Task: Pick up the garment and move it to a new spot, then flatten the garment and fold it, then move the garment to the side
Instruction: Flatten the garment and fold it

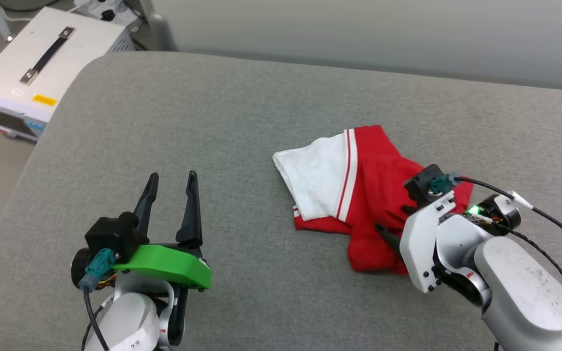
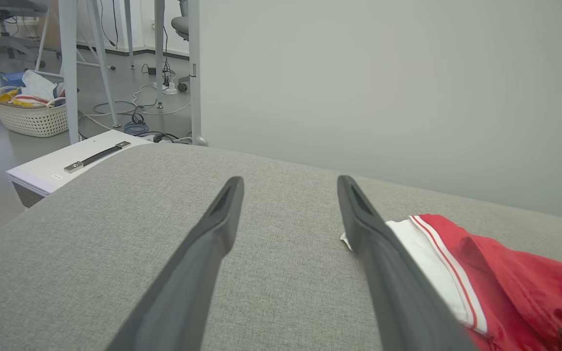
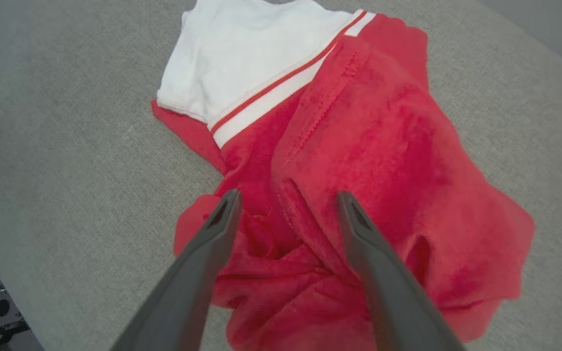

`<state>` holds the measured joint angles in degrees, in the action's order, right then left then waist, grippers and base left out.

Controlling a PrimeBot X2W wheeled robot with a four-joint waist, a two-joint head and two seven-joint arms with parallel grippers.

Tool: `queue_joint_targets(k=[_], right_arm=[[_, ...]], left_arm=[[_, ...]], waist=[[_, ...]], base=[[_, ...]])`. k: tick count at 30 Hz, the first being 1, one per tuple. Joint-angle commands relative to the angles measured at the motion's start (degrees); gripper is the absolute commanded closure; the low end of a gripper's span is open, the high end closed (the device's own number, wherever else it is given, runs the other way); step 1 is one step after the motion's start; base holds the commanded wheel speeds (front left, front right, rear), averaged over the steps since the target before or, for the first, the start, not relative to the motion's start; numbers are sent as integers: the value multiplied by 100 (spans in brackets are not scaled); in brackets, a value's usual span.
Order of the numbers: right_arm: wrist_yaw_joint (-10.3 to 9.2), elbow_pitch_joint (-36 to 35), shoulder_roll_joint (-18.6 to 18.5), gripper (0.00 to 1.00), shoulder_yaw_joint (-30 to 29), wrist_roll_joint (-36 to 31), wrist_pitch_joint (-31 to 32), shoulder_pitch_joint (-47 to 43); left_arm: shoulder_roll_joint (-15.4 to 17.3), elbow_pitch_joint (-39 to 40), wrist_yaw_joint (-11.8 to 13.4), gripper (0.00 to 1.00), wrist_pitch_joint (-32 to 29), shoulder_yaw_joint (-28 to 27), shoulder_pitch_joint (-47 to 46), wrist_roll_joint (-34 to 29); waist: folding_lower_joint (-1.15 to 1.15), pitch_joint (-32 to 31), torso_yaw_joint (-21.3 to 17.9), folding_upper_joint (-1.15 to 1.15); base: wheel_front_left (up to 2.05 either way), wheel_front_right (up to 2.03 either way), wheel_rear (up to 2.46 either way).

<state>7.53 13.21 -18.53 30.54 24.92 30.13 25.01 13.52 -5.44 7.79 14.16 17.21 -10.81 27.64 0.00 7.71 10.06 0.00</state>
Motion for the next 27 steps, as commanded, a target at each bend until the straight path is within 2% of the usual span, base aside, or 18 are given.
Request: queue_joint_targets(k=[1, 8, 9, 10, 11, 20, 27], right_arm=[[-4, 170, -32, 0, 104, 35, 21, 166], [-4, 1005, 17, 0, 222, -193, -67, 538], [-4, 1108, 57, 45, 187, -180, -78, 545], [-4, 1154, 75, 82, 180, -178, -95, 553], [-4, 1188, 92, 100, 146, -171, -137, 559], [-4, 851, 98, 100, -485, -183, -525, 278], [-4, 111, 310, 100, -1747, -297, -600, -845]], left_arm=[[-56, -41, -37, 0, 48, 29, -124, -27], [-155, -179, -118, 0, 67, 72, -234, -66], [-164, -203, -128, 0, 69, 70, -236, -68], [-169, -219, -133, 0, 70, 65, -232, -69], [-168, -241, -132, 0, 72, 54, -223, -72], [-53, -335, -97, 0, 61, 32, -80, -128], [28, -251, 18, 0, -72, 28, 35, -130]], waist=[[0, 214, 229, 0], [0, 308, 356, 0], [0, 298, 358, 0], [0, 288, 356, 0], [0, 267, 342, 0], [0, -122, -61, 0], [0, -390, -443, 0]], base=[[0, 0, 0], [0, 0, 0], [0, 0, 0], [0, 0, 0], [0, 0, 0], [0, 0, 0], [0, 0, 0]])
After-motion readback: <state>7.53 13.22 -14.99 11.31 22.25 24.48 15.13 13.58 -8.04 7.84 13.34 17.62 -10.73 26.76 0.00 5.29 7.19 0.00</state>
